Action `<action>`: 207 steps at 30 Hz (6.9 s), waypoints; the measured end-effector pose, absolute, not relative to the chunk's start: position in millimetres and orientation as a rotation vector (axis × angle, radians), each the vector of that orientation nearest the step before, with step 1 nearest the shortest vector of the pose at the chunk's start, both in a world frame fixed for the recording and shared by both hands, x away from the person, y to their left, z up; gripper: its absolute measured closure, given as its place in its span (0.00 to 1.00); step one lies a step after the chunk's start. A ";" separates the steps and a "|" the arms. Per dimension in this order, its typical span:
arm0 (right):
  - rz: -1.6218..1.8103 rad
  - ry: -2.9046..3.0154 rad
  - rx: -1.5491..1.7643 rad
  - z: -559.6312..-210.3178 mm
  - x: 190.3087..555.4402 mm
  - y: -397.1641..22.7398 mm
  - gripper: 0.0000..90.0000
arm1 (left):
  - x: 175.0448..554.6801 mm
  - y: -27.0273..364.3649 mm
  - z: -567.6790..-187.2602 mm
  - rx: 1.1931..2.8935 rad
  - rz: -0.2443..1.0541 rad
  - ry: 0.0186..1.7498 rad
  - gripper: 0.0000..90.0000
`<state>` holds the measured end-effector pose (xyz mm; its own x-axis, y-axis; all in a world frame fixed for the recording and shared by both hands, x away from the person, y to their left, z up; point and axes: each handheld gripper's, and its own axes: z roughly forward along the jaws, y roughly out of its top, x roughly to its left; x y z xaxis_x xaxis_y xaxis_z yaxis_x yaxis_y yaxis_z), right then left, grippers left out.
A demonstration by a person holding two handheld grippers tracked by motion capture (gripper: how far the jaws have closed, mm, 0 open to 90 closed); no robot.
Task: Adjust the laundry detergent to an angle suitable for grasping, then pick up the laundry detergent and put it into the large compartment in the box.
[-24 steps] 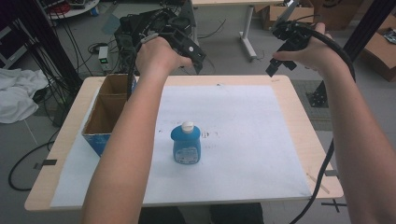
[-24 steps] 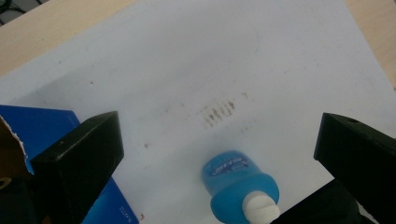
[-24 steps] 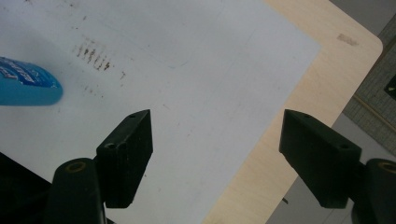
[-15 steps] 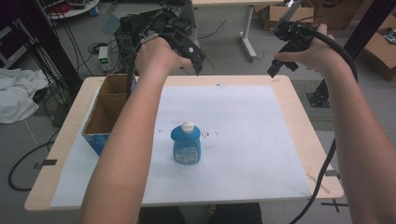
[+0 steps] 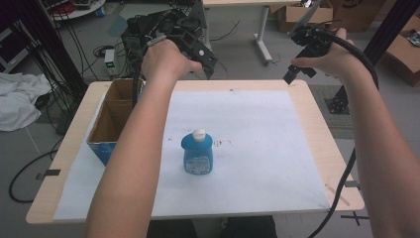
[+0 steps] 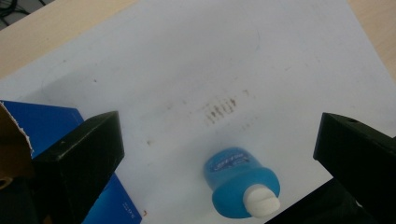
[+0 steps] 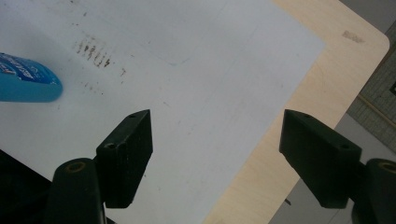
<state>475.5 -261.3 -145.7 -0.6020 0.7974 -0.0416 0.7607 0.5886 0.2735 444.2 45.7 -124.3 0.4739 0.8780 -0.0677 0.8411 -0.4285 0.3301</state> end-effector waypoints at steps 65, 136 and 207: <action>0.309 2.645 1.326 -160.1 464.3 -260.9 0.29 | 372.6 52.2 -150.9 2.580 0.178 0.953 0.08; 0.305 2.667 1.315 -182.4 463.3 -261.1 0.30 | 356.8 24.9 -282.0 2.943 0.214 0.498 0.06; 0.322 2.673 1.309 -183.7 464.4 -260.9 0.31 | 363.7 26.4 -288.7 2.966 0.136 0.486 0.39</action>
